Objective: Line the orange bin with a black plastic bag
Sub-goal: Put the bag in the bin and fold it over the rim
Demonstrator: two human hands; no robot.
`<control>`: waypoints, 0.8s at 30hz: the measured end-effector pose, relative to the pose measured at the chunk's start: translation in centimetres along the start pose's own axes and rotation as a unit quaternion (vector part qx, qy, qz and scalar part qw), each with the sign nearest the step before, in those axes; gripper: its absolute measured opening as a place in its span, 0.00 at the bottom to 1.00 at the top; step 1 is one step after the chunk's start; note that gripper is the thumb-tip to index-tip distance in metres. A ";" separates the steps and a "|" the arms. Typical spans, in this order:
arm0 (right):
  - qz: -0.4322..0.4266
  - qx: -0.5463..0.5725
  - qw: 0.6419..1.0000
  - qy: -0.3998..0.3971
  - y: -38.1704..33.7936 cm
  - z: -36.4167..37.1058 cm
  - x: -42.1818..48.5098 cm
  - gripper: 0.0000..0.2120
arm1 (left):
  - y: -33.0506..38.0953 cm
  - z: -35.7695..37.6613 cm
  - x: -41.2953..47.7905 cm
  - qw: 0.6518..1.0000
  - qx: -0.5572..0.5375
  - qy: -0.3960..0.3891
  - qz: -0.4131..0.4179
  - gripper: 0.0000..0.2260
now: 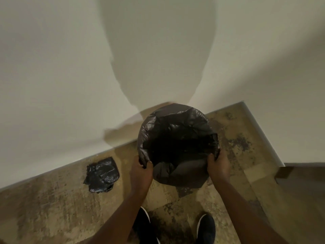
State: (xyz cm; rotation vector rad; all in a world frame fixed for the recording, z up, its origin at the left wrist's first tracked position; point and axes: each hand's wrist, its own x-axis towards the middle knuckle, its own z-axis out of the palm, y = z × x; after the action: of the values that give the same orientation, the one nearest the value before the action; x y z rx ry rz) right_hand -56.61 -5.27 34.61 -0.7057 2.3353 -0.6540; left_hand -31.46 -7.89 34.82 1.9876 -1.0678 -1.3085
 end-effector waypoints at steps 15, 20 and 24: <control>0.033 0.016 0.999 0.011 1.5 -9.2 7.7 0.11 | 6.8 10.8 -2.4 0.994 0.024 -0.104 0.003 0.30; 0.024 0.013 1.000 0.015 4.8 -13.7 13.9 0.14 | 8.6 18.8 -3.0 0.994 0.023 -0.107 -0.016 0.29; 0.021 0.013 1.000 0.010 7.5 -17.3 19.6 0.15 | 10.2 26.4 -3.1 0.992 0.031 -0.119 -0.017 0.33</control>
State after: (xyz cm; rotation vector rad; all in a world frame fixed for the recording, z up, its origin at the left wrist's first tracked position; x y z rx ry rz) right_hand -83.76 -7.13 34.23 -0.6409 2.3489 -0.6740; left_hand -59.71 -11.06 33.91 1.9363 -1.2021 -1.5796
